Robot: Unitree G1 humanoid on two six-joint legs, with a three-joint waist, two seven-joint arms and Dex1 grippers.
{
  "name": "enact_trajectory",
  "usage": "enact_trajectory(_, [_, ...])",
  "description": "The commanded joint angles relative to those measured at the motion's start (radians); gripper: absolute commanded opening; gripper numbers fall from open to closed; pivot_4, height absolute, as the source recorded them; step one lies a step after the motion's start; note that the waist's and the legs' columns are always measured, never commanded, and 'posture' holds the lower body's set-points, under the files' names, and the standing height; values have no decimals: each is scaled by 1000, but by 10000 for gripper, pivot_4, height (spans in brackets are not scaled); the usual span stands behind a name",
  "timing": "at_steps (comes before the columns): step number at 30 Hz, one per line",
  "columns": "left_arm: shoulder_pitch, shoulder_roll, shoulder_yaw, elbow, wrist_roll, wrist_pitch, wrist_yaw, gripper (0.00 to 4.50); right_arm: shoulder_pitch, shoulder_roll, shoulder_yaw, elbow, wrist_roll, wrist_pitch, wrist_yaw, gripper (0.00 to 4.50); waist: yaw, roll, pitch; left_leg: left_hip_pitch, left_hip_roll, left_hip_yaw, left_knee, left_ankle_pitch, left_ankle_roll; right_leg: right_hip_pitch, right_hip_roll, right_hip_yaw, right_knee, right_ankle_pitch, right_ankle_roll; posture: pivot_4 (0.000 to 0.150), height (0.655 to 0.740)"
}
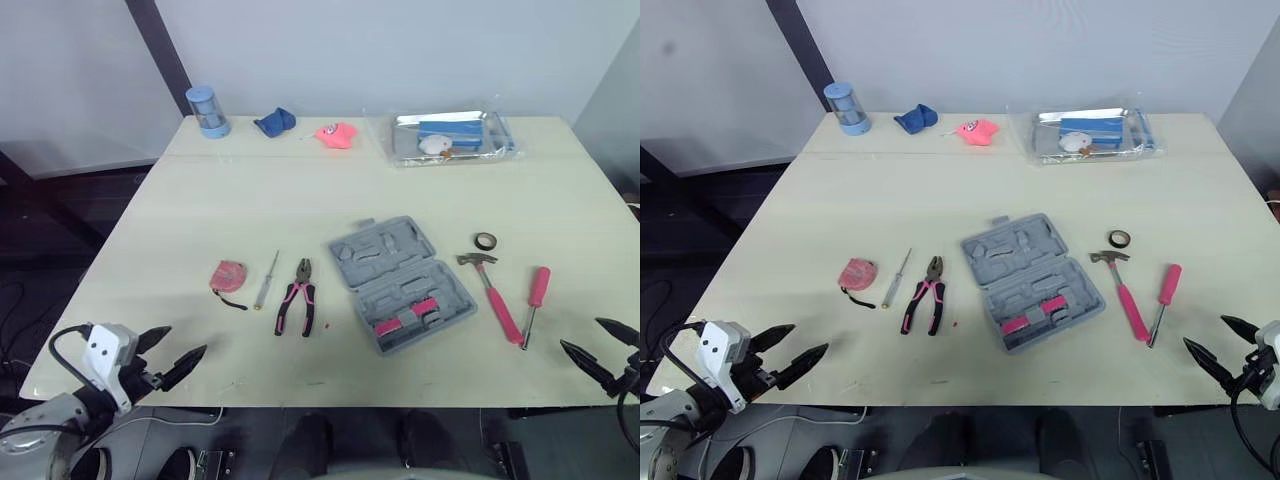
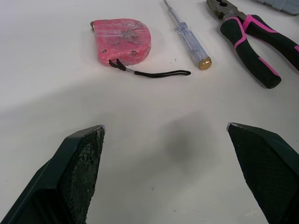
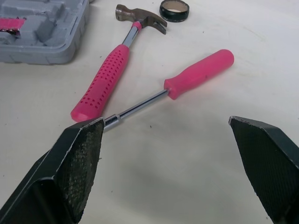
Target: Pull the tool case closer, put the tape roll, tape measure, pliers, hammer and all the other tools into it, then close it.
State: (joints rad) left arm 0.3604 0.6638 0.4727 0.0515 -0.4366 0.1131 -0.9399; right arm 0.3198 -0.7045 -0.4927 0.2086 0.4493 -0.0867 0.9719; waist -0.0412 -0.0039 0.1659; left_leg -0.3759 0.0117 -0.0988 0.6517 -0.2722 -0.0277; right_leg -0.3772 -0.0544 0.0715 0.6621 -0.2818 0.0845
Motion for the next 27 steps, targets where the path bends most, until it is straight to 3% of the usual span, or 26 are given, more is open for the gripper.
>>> enact_trajectory(1, [-10, 19, 12, 3, -10, 0, -16, 44634, 9, -13, -49, -26, 18, 7, -5, 45000, 0, 0, 0, 0, 0, 0, 0, 0, 0, 0, 0, 0, 0, 0, 0, 1500, 7400])
enact_trajectory(17, [6, 21, 23, -65, -31, 37, -24, 44634, -31, -26, -17, 6, -4, 2, 18, 45000, 0, 0, 0, 0, 0, 0, 0, 0, 0, 0, 0, 0, 0, 0, 0, 1500, 7400])
enact_trajectory(27, [-87, 61, -85, -286, -62, 179, -10, 44634, -270, -85, 155, -70, -60, 165, 11, 45000, 0, 1, 1, 0, 0, 0, 0, 0, 0, 0, 0, 0, 0, 0, 0, 1500, 7400])
